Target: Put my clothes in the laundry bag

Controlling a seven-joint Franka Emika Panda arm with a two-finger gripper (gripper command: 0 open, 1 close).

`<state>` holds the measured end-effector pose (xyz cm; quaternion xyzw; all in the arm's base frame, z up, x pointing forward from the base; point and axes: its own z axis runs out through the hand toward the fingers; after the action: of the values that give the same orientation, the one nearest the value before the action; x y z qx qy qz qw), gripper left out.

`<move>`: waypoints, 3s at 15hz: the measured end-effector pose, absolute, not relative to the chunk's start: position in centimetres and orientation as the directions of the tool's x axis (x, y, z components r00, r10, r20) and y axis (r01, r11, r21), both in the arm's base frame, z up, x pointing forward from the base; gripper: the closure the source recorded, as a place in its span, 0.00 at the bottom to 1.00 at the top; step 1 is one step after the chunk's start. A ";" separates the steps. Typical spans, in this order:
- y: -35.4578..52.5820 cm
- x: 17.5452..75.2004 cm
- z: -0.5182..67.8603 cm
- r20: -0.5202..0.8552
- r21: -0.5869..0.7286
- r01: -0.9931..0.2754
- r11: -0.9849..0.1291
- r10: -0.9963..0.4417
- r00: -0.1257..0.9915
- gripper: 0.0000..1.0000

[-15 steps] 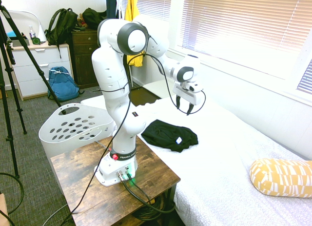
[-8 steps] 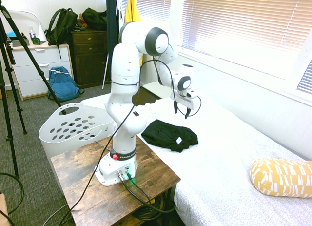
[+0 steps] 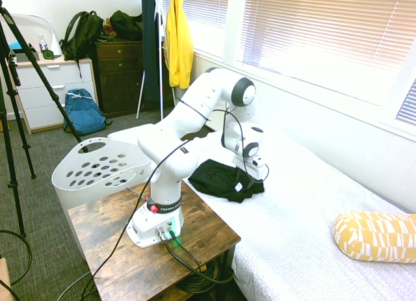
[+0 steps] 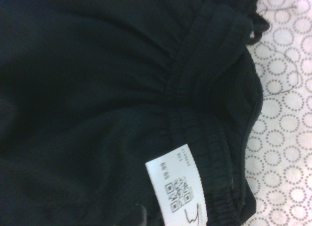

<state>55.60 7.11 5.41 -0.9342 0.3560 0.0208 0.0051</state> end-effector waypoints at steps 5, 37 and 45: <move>8.1 54.4 -2.2 -0.122 0.003 -0.670 -0.742 -0.666 0.736 0.00; 20.7 58.9 16.1 -0.089 -0.127 -0.531 -0.838 -0.523 0.848 1.00; 37.2 46.0 45.3 0.006 -0.187 -0.198 -0.962 -0.203 0.979 1.00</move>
<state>45.96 37.24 45.27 -0.9904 0.1011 -0.0126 0.0931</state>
